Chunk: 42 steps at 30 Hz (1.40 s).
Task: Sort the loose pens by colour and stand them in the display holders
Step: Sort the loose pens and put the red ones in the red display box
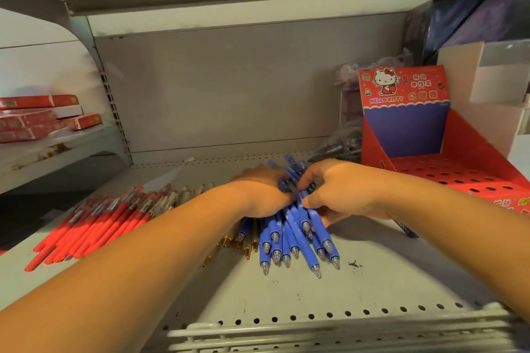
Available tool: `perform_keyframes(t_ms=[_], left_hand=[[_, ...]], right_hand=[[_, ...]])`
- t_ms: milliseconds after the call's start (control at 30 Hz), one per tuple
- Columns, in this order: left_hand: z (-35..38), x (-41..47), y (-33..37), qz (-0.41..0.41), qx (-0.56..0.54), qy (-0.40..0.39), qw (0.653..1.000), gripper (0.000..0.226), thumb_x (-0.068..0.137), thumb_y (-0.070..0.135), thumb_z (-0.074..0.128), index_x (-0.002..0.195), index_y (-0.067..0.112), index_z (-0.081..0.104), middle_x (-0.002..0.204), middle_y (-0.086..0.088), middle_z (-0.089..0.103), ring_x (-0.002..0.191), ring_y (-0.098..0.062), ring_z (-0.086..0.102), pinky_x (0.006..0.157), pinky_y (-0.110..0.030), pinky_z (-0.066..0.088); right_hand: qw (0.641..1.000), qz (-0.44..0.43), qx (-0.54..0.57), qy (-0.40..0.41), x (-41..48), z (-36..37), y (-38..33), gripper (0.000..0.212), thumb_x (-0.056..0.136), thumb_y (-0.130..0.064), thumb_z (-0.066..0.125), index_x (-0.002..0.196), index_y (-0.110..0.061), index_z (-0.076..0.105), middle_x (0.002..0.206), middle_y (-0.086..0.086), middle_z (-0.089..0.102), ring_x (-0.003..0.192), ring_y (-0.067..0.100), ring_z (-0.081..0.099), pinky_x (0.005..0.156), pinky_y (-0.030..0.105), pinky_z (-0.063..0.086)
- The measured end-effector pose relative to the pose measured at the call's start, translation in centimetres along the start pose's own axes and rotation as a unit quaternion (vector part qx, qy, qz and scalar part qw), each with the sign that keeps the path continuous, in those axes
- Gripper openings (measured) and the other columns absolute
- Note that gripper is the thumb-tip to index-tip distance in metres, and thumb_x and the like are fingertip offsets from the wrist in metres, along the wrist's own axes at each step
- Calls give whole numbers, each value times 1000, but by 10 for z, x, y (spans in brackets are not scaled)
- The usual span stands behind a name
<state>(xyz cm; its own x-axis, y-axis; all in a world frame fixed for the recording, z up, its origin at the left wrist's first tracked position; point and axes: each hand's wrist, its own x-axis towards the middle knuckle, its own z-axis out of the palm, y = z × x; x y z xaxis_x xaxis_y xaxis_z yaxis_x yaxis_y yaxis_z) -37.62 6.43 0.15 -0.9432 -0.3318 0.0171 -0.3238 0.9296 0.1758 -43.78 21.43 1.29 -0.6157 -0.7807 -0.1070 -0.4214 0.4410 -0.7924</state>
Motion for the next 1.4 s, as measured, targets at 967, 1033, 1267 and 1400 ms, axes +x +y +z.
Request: perform_keyframes(t_ms=[967, 1033, 1267, 1400], left_hand=[[32, 25, -8, 9, -78, 50, 996, 31, 94, 47, 43, 110, 24, 59, 104, -3, 62, 88, -19, 58, 77, -39, 51], [32, 26, -8, 3, -85, 48, 995, 34, 94, 49, 44, 115, 24, 54, 107, -1, 60, 88, -19, 57, 69, -34, 45], [34, 25, -15, -9, -86, 28, 996, 36, 89, 59, 45, 103, 27, 52, 90, 4, 58, 78, -13, 55, 58, -31, 37], [32, 23, -16, -12, -81, 28, 996, 39, 86, 60, 46, 110, 29, 46, 90, 8, 55, 78, -10, 53, 58, -30, 37]], right_hand=[[933, -188, -305, -20, -30, -1, 46, 83, 50, -85, 69, 117, -39, 52, 102, -20, 46, 93, -3, 47, 82, 20, 48], [933, -180, -312, -22, -33, 1, 46, 87, 49, -88, 66, 121, -43, 46, 104, -24, 42, 97, -3, 47, 86, 22, 47], [913, -190, -361, 24, -32, 13, 38, 54, 80, -75, 51, 109, -31, 55, 98, -16, 43, 92, 1, 46, 84, 20, 43], [919, -195, -342, 20, -31, 15, 33, 46, 81, -69, 58, 101, -28, 59, 94, -12, 50, 90, 1, 45, 79, 20, 44]])
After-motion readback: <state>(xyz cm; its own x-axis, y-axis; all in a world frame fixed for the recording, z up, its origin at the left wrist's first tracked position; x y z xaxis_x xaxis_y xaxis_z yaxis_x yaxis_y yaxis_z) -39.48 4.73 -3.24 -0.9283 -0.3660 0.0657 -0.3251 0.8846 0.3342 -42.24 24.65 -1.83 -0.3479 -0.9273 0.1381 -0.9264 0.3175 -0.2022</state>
